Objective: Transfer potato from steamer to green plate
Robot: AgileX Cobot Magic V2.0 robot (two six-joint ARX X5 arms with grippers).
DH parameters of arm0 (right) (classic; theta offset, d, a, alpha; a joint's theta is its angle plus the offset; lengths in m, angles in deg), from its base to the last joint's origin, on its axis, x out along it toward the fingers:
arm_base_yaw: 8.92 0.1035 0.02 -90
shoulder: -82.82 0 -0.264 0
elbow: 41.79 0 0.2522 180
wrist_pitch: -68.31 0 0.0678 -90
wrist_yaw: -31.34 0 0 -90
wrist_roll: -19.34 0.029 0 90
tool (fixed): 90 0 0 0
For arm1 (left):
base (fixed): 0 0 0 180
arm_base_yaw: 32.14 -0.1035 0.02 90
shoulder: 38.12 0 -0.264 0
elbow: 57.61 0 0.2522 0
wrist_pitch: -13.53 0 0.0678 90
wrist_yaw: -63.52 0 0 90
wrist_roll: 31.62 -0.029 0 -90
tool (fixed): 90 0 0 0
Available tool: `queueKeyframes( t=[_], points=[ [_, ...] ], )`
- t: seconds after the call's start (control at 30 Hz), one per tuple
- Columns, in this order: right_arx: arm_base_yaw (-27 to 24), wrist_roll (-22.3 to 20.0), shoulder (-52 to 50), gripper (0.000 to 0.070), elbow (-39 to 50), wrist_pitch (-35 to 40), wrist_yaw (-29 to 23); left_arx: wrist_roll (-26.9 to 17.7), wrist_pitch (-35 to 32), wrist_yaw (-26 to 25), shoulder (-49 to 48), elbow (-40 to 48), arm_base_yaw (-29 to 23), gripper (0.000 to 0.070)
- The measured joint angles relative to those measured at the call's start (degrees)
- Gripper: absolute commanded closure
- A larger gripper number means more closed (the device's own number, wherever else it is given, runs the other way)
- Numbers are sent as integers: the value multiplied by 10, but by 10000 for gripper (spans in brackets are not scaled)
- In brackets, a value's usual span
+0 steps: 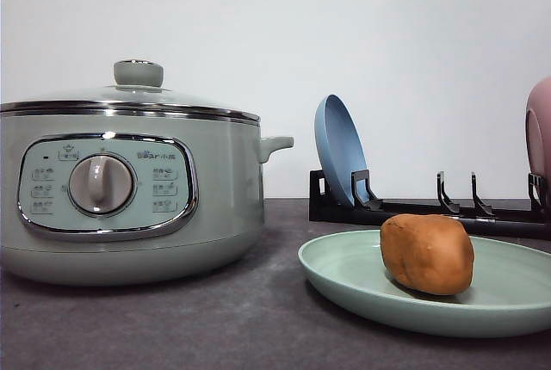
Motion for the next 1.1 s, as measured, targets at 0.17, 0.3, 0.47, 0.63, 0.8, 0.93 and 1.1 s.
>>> queueKeyframes(
  t=[0.17,0.3,0.47,0.63,0.8,0.93,1.1],
  points=[
    [0,0,0,700,0,0,0,0,0,0,0,0,0,700],
    [0,0,0,700,0,0,0,0,0,0,0,0,0,700],
    [0,0,0,700,0,0,0,0,0,0,0,0,0,700],
    [0,0,0,700,0,0,0,0,0,0,0,0,0,700],
    [0,0,0,700,0,0,0,0,0,0,0,0,0,700],
    [0,0,0,700,0,0,0,0,0,0,0,0,0,700],
    [0,0,0,700,0,0,0,0,0,0,0,0,0,699]
  ],
)
